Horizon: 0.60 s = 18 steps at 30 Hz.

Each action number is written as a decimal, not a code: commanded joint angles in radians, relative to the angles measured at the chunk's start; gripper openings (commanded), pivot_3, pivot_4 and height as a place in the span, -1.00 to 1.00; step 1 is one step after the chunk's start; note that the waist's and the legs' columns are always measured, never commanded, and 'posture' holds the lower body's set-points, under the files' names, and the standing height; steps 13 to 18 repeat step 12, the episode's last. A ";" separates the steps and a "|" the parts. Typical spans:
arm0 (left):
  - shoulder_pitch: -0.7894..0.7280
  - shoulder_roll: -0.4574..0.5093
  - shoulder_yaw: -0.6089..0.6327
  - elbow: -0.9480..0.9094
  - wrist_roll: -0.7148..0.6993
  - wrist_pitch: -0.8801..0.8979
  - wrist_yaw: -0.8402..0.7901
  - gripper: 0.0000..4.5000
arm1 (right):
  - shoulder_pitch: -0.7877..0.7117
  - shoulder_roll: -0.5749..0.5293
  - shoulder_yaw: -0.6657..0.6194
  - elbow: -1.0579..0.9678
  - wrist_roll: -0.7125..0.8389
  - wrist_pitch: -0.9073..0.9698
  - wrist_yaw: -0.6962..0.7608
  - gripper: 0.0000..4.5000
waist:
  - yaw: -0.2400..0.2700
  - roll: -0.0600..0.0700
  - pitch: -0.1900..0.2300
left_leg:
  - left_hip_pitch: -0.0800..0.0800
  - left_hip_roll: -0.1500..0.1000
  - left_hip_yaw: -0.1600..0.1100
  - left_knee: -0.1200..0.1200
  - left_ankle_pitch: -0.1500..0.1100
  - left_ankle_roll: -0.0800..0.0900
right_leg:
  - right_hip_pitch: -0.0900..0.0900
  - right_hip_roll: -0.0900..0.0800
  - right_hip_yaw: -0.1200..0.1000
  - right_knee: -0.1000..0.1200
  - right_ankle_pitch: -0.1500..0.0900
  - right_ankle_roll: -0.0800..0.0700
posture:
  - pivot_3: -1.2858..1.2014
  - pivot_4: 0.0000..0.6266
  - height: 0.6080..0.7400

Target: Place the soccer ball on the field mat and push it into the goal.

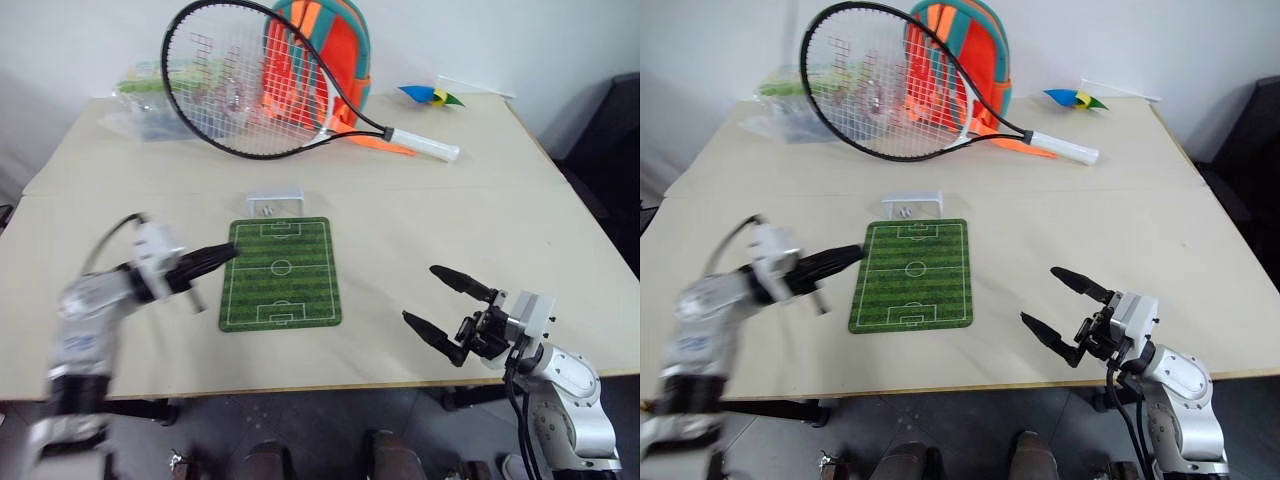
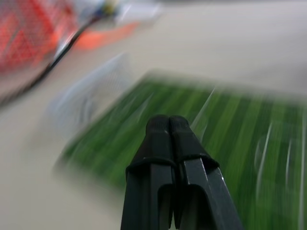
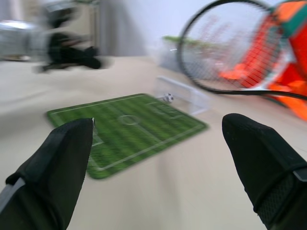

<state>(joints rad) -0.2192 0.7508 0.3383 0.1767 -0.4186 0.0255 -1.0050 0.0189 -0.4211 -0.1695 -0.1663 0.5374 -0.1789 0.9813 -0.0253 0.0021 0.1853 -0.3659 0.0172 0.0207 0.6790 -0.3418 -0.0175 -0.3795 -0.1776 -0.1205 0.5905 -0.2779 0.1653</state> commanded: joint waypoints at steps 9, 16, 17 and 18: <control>0.283 -0.082 0.198 -0.199 -0.034 0.045 0.226 -0.98 | -0.106 0.046 0.001 0.114 -0.008 -0.082 -0.010 1.00 | 0.036 0.001 0.001 | -0.001 -0.001 -0.001 0.001 -0.001 0.000 | 0.000 -0.001 -0.001 0.000 0.000 0.000 | 0.03 -0.52 1.00; 0.323 -0.125 0.198 -0.262 -0.009 0.037 0.284 -0.98 | -0.131 0.052 0.000 0.141 -0.011 -0.091 -0.016 1.00 | 0.034 0.001 0.001 | -0.001 -0.001 0.000 0.001 -0.001 0.000 | 0.000 -0.001 0.000 0.001 0.000 0.000 | 0.03 -0.52 1.00; 0.323 -0.125 0.198 -0.262 -0.009 0.037 0.284 -0.98 | -0.131 0.052 0.000 0.141 -0.011 -0.091 -0.016 1.00 | 0.034 0.001 0.001 | -0.001 -0.001 0.000 0.001 -0.001 0.000 | 0.000 -0.001 0.000 0.001 0.000 0.000 | 0.03 -0.52 1.00; 0.323 -0.125 0.198 -0.262 -0.009 0.037 0.284 -0.98 | -0.131 0.052 0.000 0.141 -0.011 -0.091 -0.016 1.00 | 0.034 0.001 0.001 | -0.001 -0.001 0.000 0.001 -0.001 0.000 | 0.000 -0.001 0.000 0.001 0.000 0.000 | 0.03 -0.52 1.00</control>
